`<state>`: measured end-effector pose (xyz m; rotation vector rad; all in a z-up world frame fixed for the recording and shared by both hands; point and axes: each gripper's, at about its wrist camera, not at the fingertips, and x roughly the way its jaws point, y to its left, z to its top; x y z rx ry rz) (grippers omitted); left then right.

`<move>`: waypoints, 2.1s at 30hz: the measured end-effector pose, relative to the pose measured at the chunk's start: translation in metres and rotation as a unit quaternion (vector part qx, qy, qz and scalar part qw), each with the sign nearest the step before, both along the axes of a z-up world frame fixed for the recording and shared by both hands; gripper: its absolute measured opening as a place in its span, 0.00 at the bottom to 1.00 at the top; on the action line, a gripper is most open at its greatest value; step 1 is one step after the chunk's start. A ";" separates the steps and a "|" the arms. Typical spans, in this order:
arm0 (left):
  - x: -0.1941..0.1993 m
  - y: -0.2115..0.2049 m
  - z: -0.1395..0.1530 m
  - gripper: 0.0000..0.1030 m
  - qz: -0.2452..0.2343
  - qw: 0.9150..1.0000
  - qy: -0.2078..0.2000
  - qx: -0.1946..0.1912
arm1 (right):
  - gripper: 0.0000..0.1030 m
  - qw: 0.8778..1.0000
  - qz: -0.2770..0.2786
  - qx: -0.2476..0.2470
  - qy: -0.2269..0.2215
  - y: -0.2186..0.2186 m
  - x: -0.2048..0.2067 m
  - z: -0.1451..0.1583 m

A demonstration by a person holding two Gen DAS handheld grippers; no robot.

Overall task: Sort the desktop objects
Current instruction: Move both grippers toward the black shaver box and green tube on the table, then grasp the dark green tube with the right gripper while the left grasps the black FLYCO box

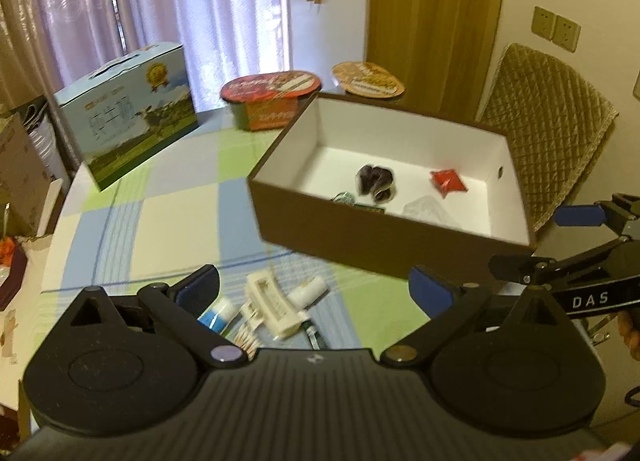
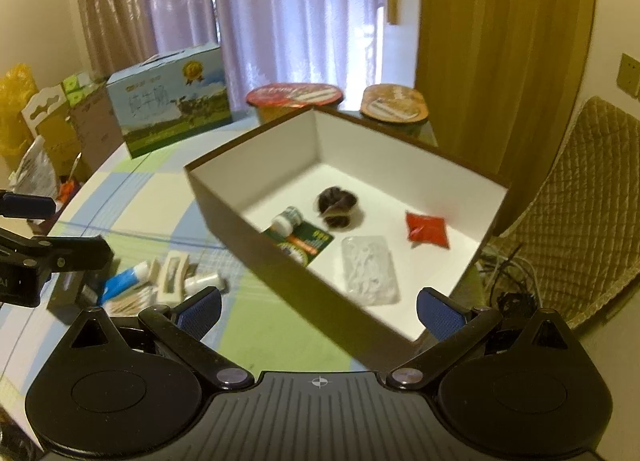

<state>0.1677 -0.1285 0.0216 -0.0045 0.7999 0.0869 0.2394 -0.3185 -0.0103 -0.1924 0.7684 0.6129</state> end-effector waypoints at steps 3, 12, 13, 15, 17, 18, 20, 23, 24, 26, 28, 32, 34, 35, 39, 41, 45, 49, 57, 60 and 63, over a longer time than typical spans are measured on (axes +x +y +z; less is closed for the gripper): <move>-0.011 0.010 -0.004 0.97 0.009 1.000 0.011 -0.001 | 0.98 1.000 0.008 -0.007 0.006 0.008 -0.008 -0.005; -0.041 0.040 -0.026 0.97 0.045 0.997 0.056 -0.014 | 0.98 0.998 0.037 -0.019 0.036 0.034 -0.023 -0.024; -0.043 0.043 -0.029 0.97 0.050 0.997 0.061 -0.017 | 0.98 0.998 0.041 -0.020 0.039 0.037 -0.024 -0.026; -0.049 0.051 -0.034 0.97 0.062 0.995 0.071 -0.021 | 0.98 0.998 0.047 -0.023 0.043 0.044 -0.026 -0.030; -0.053 0.058 -0.038 0.97 0.073 0.994 0.078 -0.025 | 0.98 0.997 0.052 -0.025 0.044 0.049 -0.028 -0.034; -0.055 0.061 -0.039 0.97 0.078 0.993 0.080 -0.027 | 0.98 0.997 0.053 -0.027 0.046 0.052 -0.029 -0.036; -0.058 0.067 -0.041 0.97 0.088 0.992 0.084 -0.029 | 0.98 0.997 0.056 -0.030 0.051 0.057 -0.030 -0.040; -0.061 0.075 -0.044 0.97 0.100 0.991 0.088 -0.031 | 0.98 0.996 0.060 -0.031 0.062 0.064 -0.030 -0.047; -0.062 0.076 -0.045 0.97 0.103 0.990 0.090 -0.032 | 0.98 0.995 0.061 -0.031 0.066 0.066 -0.030 -0.050; -0.064 0.080 -0.048 0.97 0.109 0.989 0.093 -0.033 | 0.98 0.995 0.064 -0.033 0.071 0.071 -0.030 -0.053; -0.067 0.084 -0.051 0.97 0.116 0.988 0.097 -0.035 | 0.98 0.994 0.069 -0.036 0.076 0.075 -0.031 -0.058; -0.069 0.095 -0.058 0.97 0.132 0.984 0.107 -0.043 | 0.98 0.992 0.076 -0.030 0.092 0.084 -0.030 -0.070; -0.069 0.102 -0.061 0.96 0.143 0.983 0.109 -0.047 | 0.98 0.992 0.080 -0.025 0.098 0.088 -0.029 -0.076; -0.069 0.106 -0.062 0.96 0.149 0.982 0.109 -0.047 | 0.98 0.992 0.080 -0.024 0.100 0.090 -0.029 -0.080; -0.069 0.123 -0.067 0.96 0.177 0.977 0.108 -0.044 | 0.98 0.991 0.087 -0.017 0.103 0.101 -0.025 -0.095; -0.068 0.132 -0.070 0.96 0.187 0.975 0.107 -0.044 | 0.98 0.990 0.094 -0.014 0.100 0.106 -0.024 -0.100; -0.065 0.144 -0.076 0.96 0.201 0.973 0.108 -0.043 | 0.97 0.991 0.102 -0.024 0.080 0.118 -0.020 -0.113; -0.061 0.152 -0.082 0.96 0.207 0.971 0.108 -0.046 | 0.74 0.991 0.107 -0.034 0.066 0.129 -0.013 -0.124; -0.045 0.162 -0.092 0.96 0.205 0.972 0.107 -0.041 | 0.41 0.989 0.125 -0.043 0.066 0.149 -0.001 -0.143; -0.038 0.165 -0.097 0.96 0.203 0.972 0.109 -0.041 | 0.31 0.988 0.134 -0.054 0.063 0.156 0.000 -0.149; -0.029 0.167 -0.100 0.96 0.199 0.973 0.112 -0.038 | 0.13 0.986 0.139 -0.067 0.058 0.159 -0.001 -0.154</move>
